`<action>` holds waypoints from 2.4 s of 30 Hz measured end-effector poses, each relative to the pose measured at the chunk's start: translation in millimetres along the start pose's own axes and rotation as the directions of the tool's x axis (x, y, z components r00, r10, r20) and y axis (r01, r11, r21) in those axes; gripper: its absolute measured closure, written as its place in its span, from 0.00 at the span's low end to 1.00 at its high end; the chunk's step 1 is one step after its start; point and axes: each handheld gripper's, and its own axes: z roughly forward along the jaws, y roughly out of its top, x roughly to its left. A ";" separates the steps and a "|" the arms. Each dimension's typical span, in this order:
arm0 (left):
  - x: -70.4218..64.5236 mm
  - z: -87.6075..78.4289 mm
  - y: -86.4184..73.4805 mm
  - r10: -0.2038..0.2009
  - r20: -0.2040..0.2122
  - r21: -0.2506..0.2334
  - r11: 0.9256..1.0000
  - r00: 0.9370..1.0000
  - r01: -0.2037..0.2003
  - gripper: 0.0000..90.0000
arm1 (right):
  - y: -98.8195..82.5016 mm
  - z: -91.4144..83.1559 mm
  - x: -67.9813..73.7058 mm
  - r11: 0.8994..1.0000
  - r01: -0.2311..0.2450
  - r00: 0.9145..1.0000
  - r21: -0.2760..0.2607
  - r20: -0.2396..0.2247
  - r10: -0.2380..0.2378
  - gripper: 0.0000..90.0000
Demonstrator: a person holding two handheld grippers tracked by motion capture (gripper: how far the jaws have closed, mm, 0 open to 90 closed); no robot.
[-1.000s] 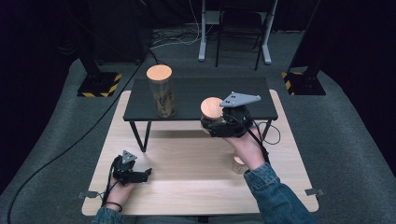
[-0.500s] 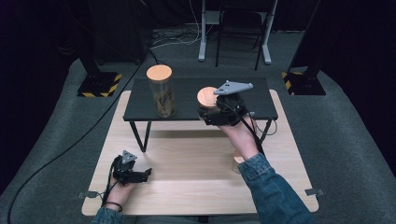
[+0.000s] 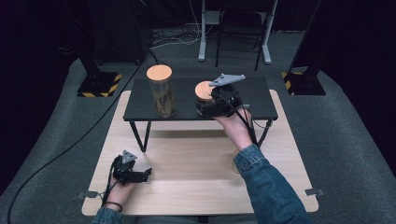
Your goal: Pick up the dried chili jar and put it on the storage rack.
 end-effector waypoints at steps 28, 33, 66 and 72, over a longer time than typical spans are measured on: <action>-0.1 0.0 0.0 -0.001 0.000 0.000 1.000 1.000 0.001 0.03 | -3.2 27.6 -11.9 0.998 -0.044 0.999 0.055 0.008 0.044 0.28; -0.1 0.1 0.0 -0.002 0.000 0.000 1.000 1.000 0.002 0.03 | -4.5 27.6 -14.2 0.997 -0.061 0.998 0.051 -0.002 0.062 0.27; -0.5 -1.3 -1.3 -0.002 -0.007 0.000 1.000 1.000 0.002 0.03 | -59.7 -37.3 -31.3 0.989 -0.134 0.991 -0.060 0.017 0.135 0.08; -0.4 -1.3 -1.2 -0.002 -0.005 0.001 1.000 1.000 0.002 0.03 | -74.9 -48.6 -34.8 0.988 -0.143 0.989 -0.064 0.032 0.146 0.06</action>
